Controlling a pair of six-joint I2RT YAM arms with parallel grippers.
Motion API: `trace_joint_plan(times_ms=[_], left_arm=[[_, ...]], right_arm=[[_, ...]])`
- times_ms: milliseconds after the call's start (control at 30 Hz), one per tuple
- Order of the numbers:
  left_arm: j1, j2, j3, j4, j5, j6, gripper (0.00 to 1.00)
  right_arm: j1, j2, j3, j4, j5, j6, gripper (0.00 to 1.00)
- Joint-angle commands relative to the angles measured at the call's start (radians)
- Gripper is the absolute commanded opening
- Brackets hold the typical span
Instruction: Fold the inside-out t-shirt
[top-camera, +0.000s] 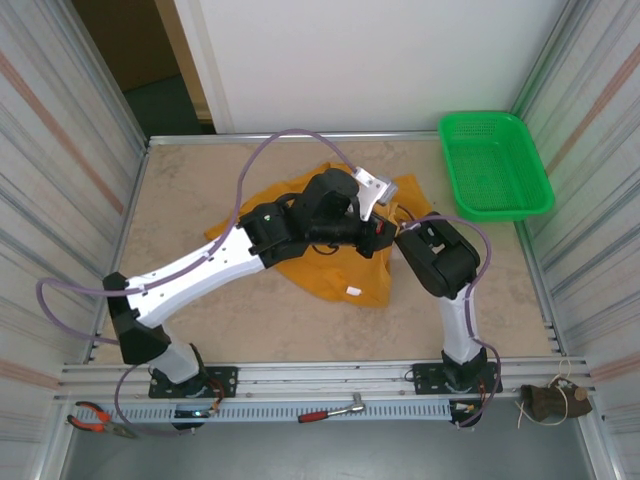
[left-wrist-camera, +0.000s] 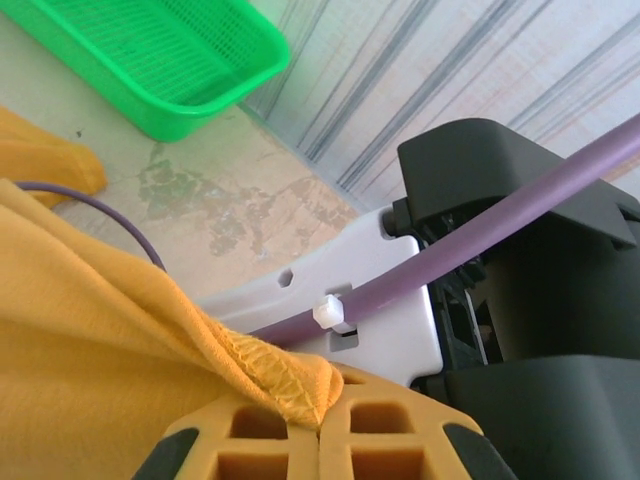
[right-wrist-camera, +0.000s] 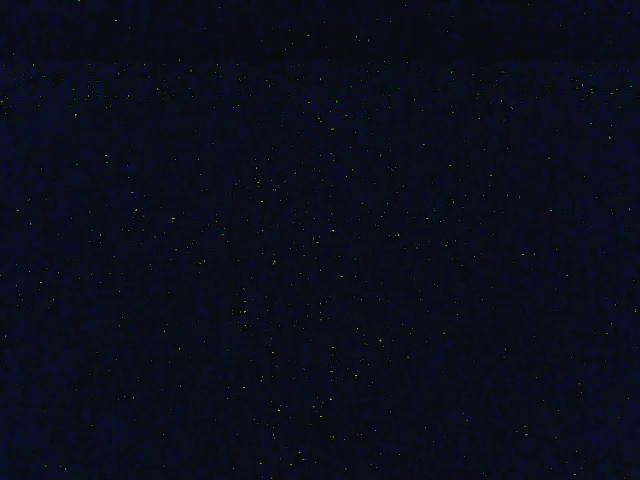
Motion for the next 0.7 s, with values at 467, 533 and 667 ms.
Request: trace_joint_plan(times_ms=[467,533,667], left_arm=[[-0.161,0.01,0.091,0.293,0.396,-0.054,0.0],[-0.182,0.017,0.13,0.28,0.406,-0.042,0.0],[-0.232,0.026,0.219,0.212,0.382,0.031,0.0]], right_arm=[[-0.027,0.185,0.123,0.218,-0.118,-0.056,0.75],[-0.04,0.226,0.18,0.165,-0.088,-0.052,0.76],[-0.057,0.249,0.254,0.075,-0.057,-0.055,0.76]])
